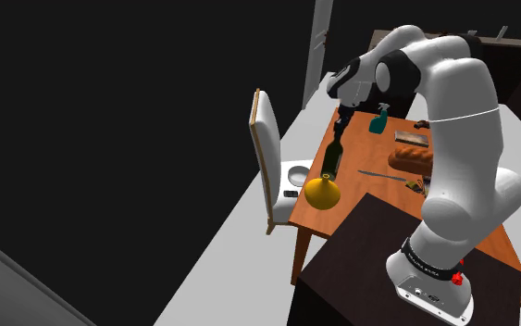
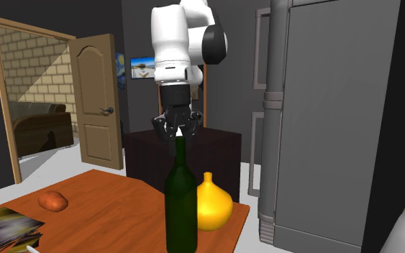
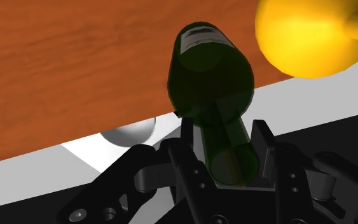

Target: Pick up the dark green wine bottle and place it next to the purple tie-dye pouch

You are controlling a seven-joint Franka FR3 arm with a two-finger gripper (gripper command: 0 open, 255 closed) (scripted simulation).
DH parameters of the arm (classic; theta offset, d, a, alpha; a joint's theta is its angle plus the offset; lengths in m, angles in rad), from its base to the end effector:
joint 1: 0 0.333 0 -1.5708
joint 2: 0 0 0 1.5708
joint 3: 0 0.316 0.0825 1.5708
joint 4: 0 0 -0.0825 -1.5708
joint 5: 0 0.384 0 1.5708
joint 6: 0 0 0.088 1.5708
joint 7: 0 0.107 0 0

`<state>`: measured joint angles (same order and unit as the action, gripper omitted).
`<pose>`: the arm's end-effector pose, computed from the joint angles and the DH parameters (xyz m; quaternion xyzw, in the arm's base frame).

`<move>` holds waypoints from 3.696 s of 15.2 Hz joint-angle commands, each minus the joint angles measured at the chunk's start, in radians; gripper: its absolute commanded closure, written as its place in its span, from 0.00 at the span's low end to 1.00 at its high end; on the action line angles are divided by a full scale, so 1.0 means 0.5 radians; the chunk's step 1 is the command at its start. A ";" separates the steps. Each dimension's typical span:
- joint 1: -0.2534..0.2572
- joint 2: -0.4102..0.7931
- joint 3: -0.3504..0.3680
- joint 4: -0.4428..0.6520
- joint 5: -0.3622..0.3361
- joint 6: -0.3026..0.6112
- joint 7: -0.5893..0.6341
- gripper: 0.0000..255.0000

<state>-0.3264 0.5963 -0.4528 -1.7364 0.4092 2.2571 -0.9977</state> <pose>0.5010 -0.4387 0.2626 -0.9994 -0.0123 -0.0268 0.0195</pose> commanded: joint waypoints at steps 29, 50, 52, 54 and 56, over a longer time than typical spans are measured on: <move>0.071 -0.359 -0.138 0.296 -0.239 -0.613 0.181 1.00; 0.022 -0.403 -0.168 0.805 -0.287 -1.152 0.255 1.00; 0.011 -0.394 -0.168 0.873 -0.284 -1.210 0.260 1.00; -0.002 -0.382 -0.169 0.945 -0.279 -1.270 0.264 1.00; -0.018 -0.367 -0.169 1.022 -0.273 -1.332 0.268 1.00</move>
<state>-0.3322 0.4116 -0.5366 -1.2410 0.2723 1.6053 -0.8640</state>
